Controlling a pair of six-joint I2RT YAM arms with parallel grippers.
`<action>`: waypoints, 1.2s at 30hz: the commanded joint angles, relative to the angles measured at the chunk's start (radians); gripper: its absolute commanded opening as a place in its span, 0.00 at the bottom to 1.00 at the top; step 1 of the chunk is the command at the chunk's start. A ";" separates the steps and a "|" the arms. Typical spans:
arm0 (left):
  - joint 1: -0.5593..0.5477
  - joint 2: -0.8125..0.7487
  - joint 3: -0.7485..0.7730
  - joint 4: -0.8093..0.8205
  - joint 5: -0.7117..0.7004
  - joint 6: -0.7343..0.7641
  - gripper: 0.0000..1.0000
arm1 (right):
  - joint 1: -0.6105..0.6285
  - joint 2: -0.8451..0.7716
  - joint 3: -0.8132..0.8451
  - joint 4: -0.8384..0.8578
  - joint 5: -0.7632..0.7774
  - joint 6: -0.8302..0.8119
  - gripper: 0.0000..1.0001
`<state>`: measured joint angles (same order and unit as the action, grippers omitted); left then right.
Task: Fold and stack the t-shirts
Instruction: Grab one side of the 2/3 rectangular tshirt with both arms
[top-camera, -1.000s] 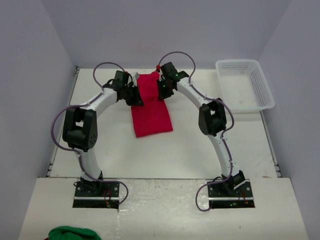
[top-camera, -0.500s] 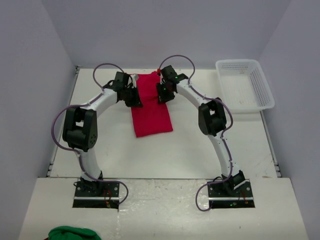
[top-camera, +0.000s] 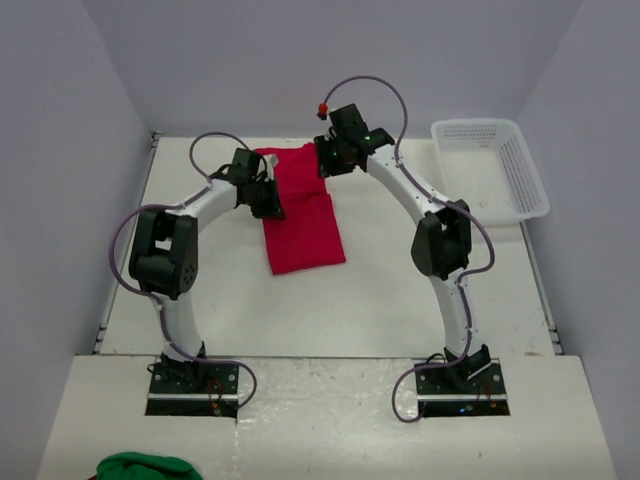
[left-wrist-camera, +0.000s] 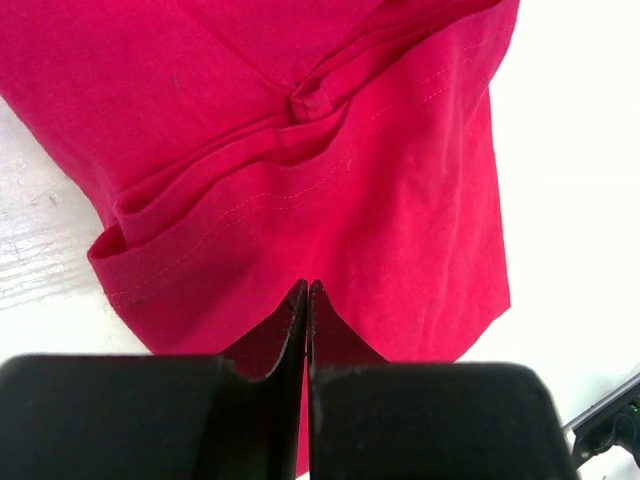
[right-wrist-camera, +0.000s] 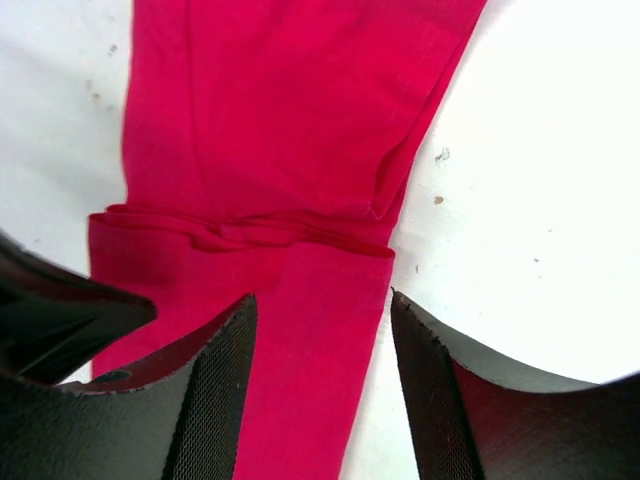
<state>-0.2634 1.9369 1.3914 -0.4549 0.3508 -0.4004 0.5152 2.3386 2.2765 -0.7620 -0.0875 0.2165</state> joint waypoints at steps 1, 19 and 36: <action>-0.010 -0.067 -0.031 0.061 -0.027 0.014 0.00 | 0.002 -0.137 -0.084 -0.008 0.029 0.010 0.29; -0.048 0.000 0.009 0.036 -0.138 -0.025 0.00 | 0.037 -0.159 -0.322 0.047 -0.136 0.041 0.00; -0.048 0.102 0.054 -0.002 -0.164 -0.028 0.00 | 0.037 0.048 -0.234 0.001 -0.233 0.069 0.00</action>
<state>-0.3099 2.0369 1.4208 -0.4545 0.2073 -0.4122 0.5499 2.3898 2.0430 -0.7506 -0.2821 0.2665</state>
